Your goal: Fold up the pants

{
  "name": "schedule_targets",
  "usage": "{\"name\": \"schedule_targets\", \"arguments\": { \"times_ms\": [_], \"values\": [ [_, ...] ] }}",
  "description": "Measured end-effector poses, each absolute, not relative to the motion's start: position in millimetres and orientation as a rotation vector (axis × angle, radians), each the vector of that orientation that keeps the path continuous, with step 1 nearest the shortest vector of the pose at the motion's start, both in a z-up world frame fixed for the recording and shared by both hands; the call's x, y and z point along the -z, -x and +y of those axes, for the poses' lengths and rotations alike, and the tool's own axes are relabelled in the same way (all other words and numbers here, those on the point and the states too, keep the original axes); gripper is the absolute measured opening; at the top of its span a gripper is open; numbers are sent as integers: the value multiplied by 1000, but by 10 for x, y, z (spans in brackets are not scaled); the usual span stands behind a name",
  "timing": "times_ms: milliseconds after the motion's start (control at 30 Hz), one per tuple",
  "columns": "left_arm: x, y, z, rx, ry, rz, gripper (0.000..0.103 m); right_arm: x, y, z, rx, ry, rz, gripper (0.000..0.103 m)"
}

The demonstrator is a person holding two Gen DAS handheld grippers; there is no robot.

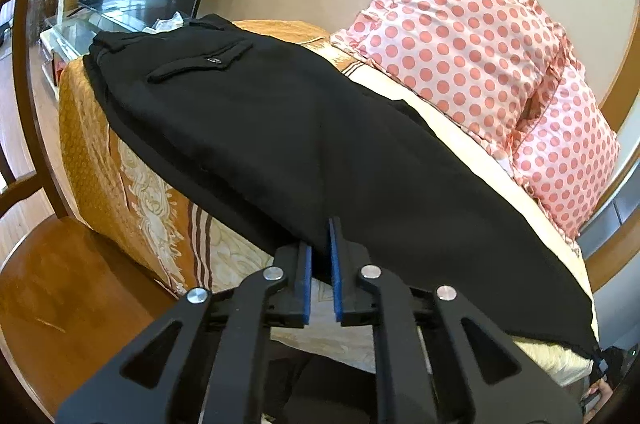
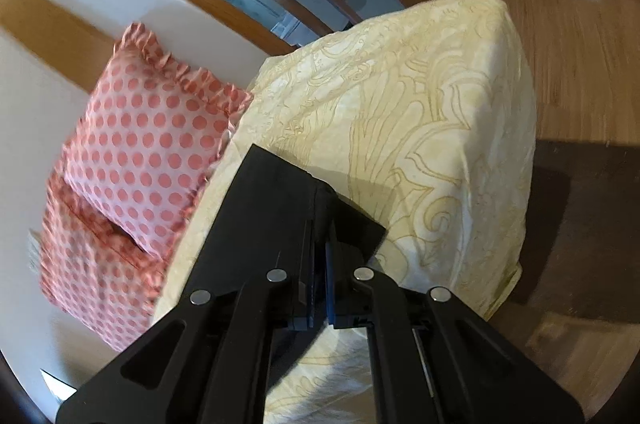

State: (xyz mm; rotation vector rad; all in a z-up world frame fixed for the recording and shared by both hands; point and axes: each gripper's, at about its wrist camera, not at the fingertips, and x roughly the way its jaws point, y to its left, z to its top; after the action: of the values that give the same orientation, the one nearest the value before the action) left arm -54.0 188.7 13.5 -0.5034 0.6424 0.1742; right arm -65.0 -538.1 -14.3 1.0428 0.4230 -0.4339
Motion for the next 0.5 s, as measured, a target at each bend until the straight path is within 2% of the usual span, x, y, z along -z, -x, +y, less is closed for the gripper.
{"name": "schedule_targets", "arguments": {
  "times_ms": [33, 100, 167, 333, 400, 500],
  "values": [
    [-142, 556, 1894, -177, 499, 641, 15, 105, 639, -5361, 455, -1009, 445, 5],
    [-197, 626, 1940, -220, 479, 601, 35, 37, 706, -5349, 501, -988, 450, 16],
    [-253, 703, 1998, -298, 459, 555, 44, -44, 848, -5356, 572, -973, 420, 47],
    [-445, 799, 2163, -450, 415, 405, 64, 48, 882, -5410, 537, -1029, 422, 48],
    [-461, 693, 2126, -413, 385, 407, 68, 62, 838, -5362, 531, -1018, 412, 47],
    [-403, 483, 2020, -365, 334, 448, 73, 55, 707, -5226, 497, -969, 433, 40]
  ]
}}
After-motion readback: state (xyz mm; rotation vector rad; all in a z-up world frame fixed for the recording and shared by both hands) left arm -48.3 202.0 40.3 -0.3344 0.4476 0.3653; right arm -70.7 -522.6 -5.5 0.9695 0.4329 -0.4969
